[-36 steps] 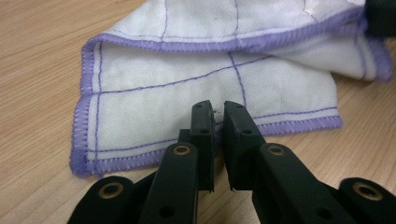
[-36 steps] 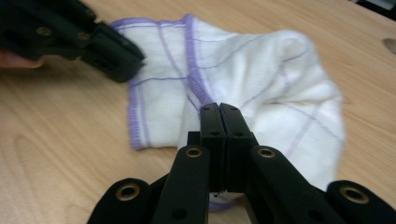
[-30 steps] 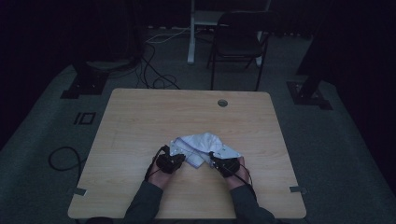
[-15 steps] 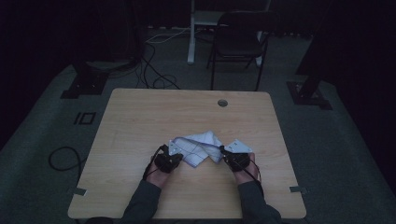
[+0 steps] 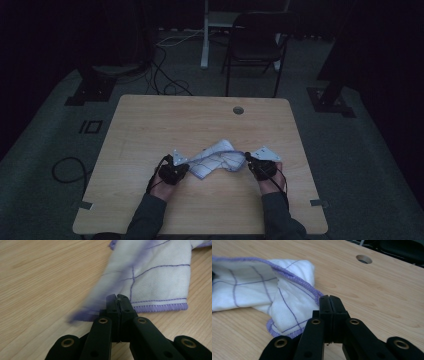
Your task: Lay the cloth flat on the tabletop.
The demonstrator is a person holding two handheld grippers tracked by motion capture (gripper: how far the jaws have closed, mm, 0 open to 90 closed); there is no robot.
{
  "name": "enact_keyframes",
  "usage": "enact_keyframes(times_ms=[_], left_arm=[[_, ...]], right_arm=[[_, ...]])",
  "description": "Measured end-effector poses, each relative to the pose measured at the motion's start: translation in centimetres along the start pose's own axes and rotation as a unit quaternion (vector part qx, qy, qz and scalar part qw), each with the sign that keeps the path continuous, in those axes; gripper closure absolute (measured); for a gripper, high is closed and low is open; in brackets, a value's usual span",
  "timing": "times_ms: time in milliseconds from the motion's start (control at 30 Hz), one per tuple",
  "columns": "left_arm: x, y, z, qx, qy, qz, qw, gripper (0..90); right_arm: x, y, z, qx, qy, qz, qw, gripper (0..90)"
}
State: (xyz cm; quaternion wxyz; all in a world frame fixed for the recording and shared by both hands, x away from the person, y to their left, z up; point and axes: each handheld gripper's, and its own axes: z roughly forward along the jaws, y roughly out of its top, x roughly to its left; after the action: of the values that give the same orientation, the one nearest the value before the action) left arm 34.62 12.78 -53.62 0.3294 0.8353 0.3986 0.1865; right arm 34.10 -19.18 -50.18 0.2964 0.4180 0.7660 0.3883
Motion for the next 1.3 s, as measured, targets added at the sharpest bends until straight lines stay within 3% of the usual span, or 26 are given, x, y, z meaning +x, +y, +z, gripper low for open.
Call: enact_keyframes(times_ms=[200,300,633,1133,1200,1233,1300], left_arm=[[1.0,-0.3,-0.6,0.000,0.008,-0.008,0.9999,90.0],[2.2,-0.6,-1.0,-0.005,0.012,-0.031,0.9994,90.0],[4.9,-1.1,-2.6,-0.017,0.031,-0.067,0.9972,90.0],[5.8,-0.8,-3.4,-0.023,0.041,-0.073,0.9963,90.0],[6.3,-0.8,-3.7,-0.021,0.054,-0.078,0.9952,90.0],[7.0,-1.1,-4.0,-0.023,0.056,-0.094,0.9937,90.0],[7.2,-1.3,-4.0,-0.020,0.059,-0.090,0.9940,90.0]], right_arm=[[-0.8,0.1,-0.3,-0.001,-0.010,0.007,0.9999,90.0],[-1.5,0.1,-0.6,-0.003,-0.021,0.016,0.9997,90.0],[-3.8,-0.2,-1.6,-0.008,-0.045,0.044,0.9980,90.0],[-4.5,-0.7,-1.8,-0.002,-0.054,0.047,0.9975,90.0],[-4.8,-0.7,-2.0,0.000,-0.073,0.048,0.9962,90.0],[-5.6,-0.8,-2.4,-0.004,-0.076,0.065,0.9950,90.0],[-6.4,-1.0,-2.8,-0.002,-0.070,0.078,0.9945,90.0]])
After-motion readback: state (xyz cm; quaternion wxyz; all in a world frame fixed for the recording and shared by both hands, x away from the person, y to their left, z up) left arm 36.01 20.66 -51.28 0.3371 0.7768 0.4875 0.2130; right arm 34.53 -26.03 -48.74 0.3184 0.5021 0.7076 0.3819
